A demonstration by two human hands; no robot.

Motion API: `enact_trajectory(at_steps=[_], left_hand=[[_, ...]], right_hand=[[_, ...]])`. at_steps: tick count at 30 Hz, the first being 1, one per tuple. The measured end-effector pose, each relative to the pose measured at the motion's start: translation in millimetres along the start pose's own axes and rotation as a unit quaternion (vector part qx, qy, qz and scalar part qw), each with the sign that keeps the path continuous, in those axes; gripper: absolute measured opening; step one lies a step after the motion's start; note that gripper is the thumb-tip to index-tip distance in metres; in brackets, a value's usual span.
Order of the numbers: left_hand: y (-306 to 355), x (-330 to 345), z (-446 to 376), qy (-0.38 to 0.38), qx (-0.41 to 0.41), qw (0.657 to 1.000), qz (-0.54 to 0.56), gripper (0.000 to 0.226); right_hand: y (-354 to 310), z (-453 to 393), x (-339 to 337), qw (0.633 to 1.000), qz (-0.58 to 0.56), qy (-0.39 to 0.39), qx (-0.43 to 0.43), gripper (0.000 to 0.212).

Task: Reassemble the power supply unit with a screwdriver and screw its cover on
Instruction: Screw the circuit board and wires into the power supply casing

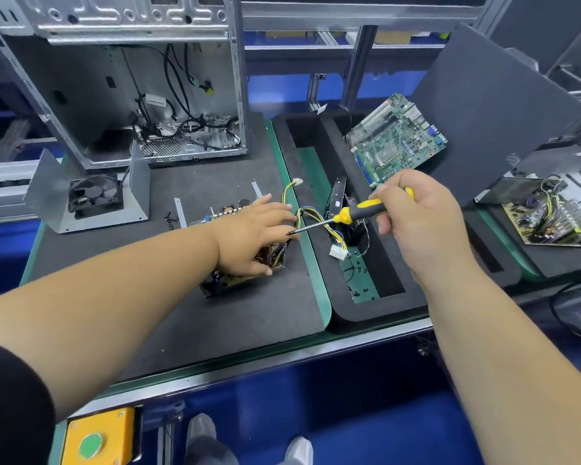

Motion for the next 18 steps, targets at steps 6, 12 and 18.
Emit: enact_trajectory(at_steps=[6,12,18], left_hand=[[-4.9,-4.8,-0.2,0.04,-0.041,0.994,0.097,0.048],[-5.1,-11.0,0.3,0.081,-0.087,0.986,0.113,0.049],[-3.9,-5.1,-2.1,0.03,-0.066,0.991,0.117,0.056]], right_hand=[[-0.1,14.9,12.5,0.999,0.029,-0.027,-0.024,0.013],[-4.0,35.8,35.9,0.977,0.154,-0.084,-0.119,0.012],[-17.6,53.9,73.2,0.898,0.309,-0.143,-0.28,0.013]])
Point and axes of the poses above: each hand's wrist, its own z-axis away from the middle knuckle, its own x-axis out of the palm, y = z × x, the point moved 6 cm from there along -z, towards the middle knuckle, and after that the axes turned 11 degrees about y, right-handed, at the moved point
